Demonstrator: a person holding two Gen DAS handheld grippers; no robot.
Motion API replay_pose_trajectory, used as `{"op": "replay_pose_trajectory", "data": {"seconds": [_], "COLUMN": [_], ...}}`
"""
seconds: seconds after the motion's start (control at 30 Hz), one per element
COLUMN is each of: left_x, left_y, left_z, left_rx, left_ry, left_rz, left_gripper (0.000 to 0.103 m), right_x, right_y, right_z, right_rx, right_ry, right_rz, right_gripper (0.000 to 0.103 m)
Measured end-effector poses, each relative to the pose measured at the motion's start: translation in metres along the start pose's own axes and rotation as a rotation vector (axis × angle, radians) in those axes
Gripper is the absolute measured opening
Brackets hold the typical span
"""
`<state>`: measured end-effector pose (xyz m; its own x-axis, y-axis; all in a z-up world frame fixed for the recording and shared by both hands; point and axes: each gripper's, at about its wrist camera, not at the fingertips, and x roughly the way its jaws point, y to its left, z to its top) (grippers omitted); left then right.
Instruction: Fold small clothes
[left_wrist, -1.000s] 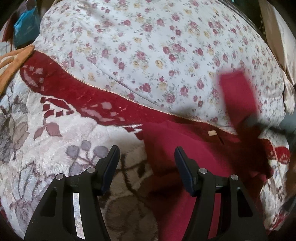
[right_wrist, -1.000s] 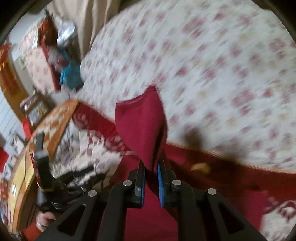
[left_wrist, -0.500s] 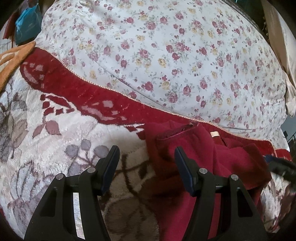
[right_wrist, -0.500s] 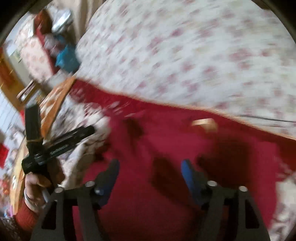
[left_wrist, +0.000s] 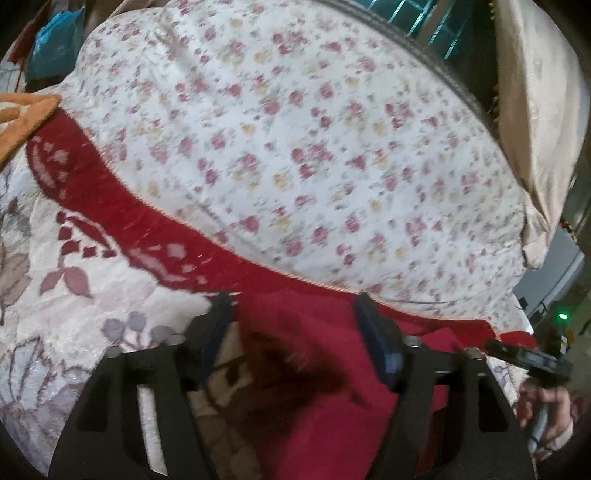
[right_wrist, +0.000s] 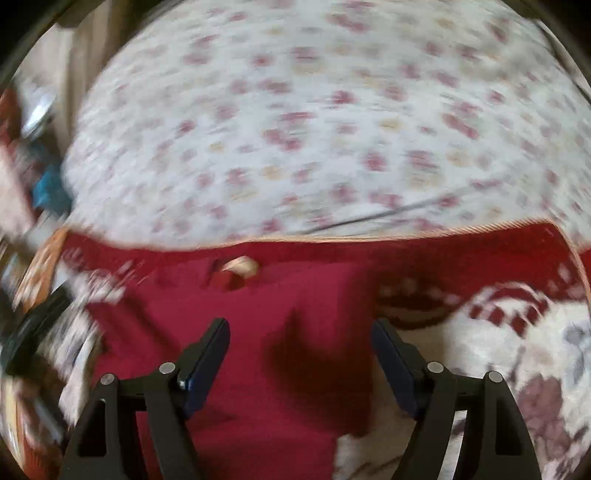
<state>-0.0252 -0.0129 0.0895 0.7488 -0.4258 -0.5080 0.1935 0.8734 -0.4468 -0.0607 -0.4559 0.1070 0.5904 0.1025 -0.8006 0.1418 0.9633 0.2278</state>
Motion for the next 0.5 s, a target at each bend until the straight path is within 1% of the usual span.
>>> {"op": "replay_pose_trajectory", "data": {"seconds": [0.03,0.07,0.13,0.23,0.27,0.3,0.33,0.37,0.4,0.43,0.5], "left_x": [0.0,0.005,0.015,0.04,0.05,0.06,0.065,0.068,0.071,0.072,0.074], "left_y": [-0.002,-0.007,-0.013,-0.016,-0.015,-0.012,-0.011,-0.01,-0.011,-0.013,-0.021], "left_z": [0.0,-0.002,-0.007,-0.022,-0.028,-0.034,-0.038,-0.042,-0.045,-0.046,-0.049], "left_rx": [0.007,0.027,0.068,0.136,0.144,0.141,0.135,0.13,0.132,0.14,0.177], "left_ry": [-0.003,0.014,0.063,0.184,0.232,0.281,0.302,0.313,0.319,0.319,0.318], "left_rz": [-0.004,0.002,0.022,0.14,0.165,0.184,0.189,0.189,0.188,0.189,0.182], "left_gripper": [0.08,0.08,0.08,0.08,0.08,0.08,0.08,0.08,0.08,0.08,0.08], "right_x": [0.006,0.016,0.039,0.073,0.081,0.087,0.088,0.084,0.08,0.075,0.066], "right_y": [-0.011,-0.019,-0.028,-0.03,-0.028,-0.024,-0.019,-0.014,-0.011,-0.007,0.0], "right_z": [0.003,0.005,0.008,0.0,-0.003,-0.006,-0.005,-0.004,-0.003,0.0,0.008], "right_rx": [0.047,0.083,0.13,0.156,0.152,0.131,0.087,0.03,-0.004,-0.032,-0.085], "right_ry": [0.004,0.026,0.091,0.197,0.22,0.232,0.223,0.19,0.158,0.133,0.083], "right_rz": [0.011,0.026,0.063,0.145,0.159,0.173,0.157,0.115,0.103,0.101,0.065], "right_gripper": [0.087,0.089,0.089,0.089,0.087,0.07,0.043,0.035,0.028,0.024,0.022]}}
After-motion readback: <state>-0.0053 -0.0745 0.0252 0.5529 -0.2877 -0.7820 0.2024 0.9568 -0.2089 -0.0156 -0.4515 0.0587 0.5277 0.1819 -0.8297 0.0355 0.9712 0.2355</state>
